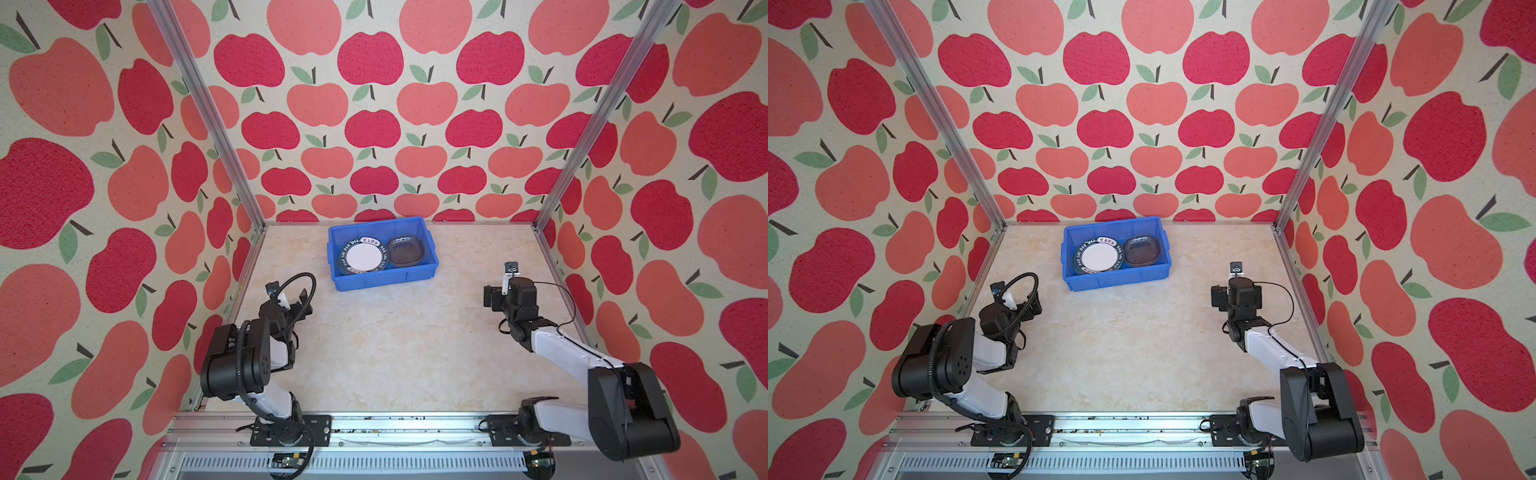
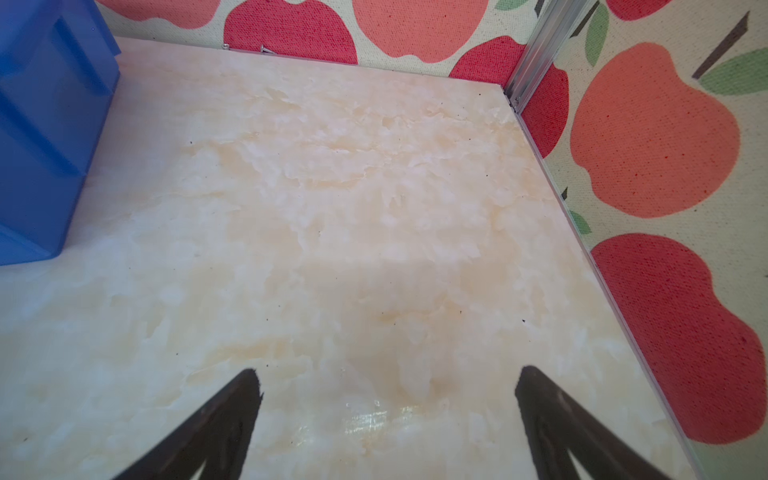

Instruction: Place the plates into the plastic bin on the countertop

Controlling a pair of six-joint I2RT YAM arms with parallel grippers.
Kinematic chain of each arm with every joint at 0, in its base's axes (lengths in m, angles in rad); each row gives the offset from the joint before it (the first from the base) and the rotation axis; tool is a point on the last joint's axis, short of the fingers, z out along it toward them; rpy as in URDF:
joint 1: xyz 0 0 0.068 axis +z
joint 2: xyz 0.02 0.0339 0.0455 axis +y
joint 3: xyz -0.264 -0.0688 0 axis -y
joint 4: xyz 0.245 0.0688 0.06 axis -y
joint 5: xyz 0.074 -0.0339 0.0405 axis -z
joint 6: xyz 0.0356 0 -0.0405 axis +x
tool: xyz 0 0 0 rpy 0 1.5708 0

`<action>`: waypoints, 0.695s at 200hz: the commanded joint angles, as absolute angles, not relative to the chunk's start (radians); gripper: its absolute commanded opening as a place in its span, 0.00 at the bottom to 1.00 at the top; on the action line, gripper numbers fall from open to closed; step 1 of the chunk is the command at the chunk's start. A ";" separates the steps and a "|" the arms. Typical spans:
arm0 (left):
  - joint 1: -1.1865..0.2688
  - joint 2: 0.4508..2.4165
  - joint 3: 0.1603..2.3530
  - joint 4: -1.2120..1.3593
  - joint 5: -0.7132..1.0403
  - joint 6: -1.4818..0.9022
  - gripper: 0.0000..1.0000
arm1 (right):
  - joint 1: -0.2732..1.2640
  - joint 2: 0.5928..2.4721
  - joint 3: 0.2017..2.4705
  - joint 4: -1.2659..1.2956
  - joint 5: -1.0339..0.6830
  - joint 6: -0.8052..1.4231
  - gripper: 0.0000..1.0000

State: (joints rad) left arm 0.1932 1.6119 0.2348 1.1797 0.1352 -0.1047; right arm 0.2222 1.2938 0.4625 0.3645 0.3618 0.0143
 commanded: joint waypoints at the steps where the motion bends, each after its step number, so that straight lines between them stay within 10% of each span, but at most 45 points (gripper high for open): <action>1: 0.187 1.616 0.234 1.213 0.117 -0.091 0.99 | 0.218 1.317 0.416 0.505 0.384 -0.008 1.00; 139: 0.183 1.614 0.245 1.192 0.106 -0.088 0.99 | 0.141 1.355 0.413 0.608 0.117 -0.016 1.00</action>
State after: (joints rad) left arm 0.1856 1.6119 0.2348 1.1793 0.1127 -0.1024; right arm 0.1425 1.4132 0.4519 0.5835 0.1379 -0.0463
